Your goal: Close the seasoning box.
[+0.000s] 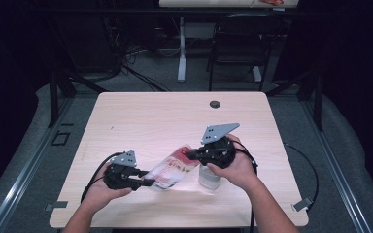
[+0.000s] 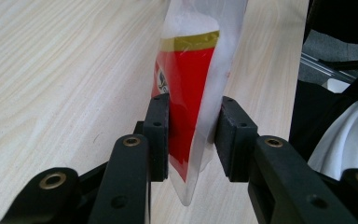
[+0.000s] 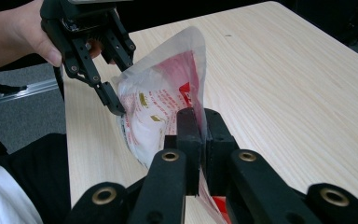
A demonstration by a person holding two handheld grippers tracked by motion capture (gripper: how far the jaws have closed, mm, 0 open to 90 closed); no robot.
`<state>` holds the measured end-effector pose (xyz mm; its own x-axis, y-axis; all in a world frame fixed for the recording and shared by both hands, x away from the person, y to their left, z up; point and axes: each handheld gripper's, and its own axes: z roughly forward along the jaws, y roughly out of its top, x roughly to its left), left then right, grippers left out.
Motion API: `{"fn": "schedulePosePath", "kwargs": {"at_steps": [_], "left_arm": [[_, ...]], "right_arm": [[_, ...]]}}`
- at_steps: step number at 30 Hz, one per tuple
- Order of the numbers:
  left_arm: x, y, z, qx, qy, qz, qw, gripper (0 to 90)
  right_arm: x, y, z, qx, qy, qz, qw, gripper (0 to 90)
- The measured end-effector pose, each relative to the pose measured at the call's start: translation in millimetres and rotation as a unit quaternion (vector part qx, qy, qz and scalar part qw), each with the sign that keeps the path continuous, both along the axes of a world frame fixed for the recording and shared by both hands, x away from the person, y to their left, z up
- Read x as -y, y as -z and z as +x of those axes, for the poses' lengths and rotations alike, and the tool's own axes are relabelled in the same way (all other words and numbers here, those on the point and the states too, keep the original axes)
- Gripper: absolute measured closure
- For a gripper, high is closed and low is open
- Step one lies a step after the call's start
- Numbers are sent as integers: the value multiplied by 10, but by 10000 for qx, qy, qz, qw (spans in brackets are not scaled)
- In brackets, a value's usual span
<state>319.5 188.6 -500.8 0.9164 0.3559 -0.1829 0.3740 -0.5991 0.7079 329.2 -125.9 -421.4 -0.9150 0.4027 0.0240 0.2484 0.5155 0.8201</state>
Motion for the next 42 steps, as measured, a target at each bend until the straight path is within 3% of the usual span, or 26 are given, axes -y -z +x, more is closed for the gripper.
{"fn": "schedulePosePath", "kwargs": {"at_steps": [20,33,42], "left_arm": [[-23,-18,-35,-57,-169,69,9998,691],[-6,-127,-44,-3,-167,374,9992,695],[-5,-176,-45,-19,-118,383,9992,699]], "right_arm": [[21,130,-21,96,64,296,9995,879],[61,195,-38,52,129,407,9991,865],[134,204,-66,37,220,424,9989,820]]}}
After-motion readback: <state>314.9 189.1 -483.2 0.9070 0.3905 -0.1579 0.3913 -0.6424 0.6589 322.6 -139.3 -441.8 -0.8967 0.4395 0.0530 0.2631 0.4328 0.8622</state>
